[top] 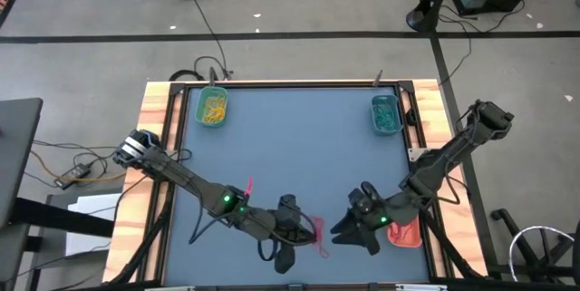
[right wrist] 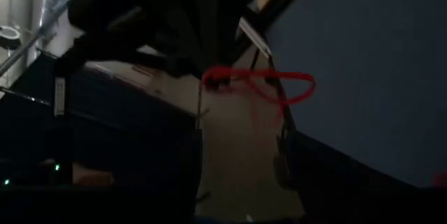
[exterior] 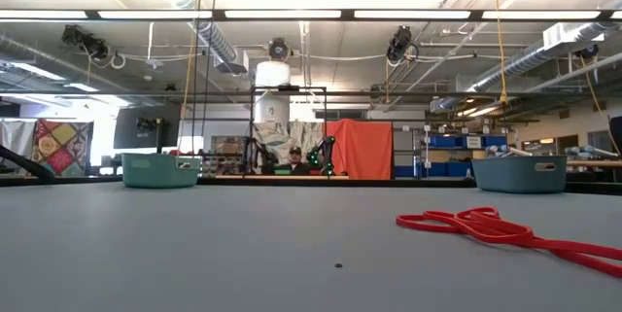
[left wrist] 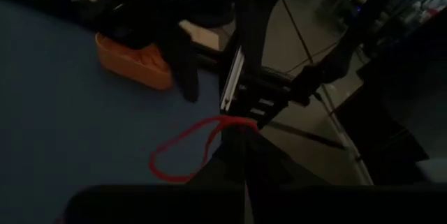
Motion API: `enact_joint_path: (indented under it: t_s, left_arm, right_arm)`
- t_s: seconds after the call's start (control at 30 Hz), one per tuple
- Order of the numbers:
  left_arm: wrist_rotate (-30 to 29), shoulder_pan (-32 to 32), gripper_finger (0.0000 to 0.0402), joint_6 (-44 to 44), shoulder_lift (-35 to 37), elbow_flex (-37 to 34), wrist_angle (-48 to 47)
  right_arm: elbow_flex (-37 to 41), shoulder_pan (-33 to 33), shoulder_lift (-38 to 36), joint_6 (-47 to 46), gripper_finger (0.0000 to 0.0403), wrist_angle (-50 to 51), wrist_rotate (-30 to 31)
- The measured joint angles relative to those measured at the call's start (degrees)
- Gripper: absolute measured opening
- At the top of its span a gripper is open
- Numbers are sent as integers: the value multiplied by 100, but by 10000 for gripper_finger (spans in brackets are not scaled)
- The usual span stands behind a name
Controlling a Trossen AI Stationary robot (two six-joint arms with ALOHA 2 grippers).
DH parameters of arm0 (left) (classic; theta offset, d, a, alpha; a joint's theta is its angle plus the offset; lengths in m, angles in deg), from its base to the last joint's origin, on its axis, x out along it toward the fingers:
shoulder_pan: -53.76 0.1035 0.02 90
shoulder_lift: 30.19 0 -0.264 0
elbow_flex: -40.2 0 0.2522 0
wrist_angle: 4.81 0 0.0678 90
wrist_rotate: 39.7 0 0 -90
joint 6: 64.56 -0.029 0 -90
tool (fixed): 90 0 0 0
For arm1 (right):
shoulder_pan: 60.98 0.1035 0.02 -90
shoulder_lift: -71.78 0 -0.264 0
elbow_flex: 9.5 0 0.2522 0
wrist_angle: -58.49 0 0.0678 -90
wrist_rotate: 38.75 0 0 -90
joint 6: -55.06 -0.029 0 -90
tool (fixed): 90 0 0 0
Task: Sort rubber bands into baskets
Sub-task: Put the red rubber band into the orange bin
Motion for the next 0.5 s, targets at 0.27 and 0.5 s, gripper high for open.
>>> enact_joint_path:
  t_s: [0.27,0.5]
  left_arm:
    - [0,45,4,-494,0,0,281]
    - [4,72,4,-547,0,0,291]
  right_arm:
    - [0,-273,0,-271,217,-356,216]
    - [0,-445,0,-355,215,-649,170]
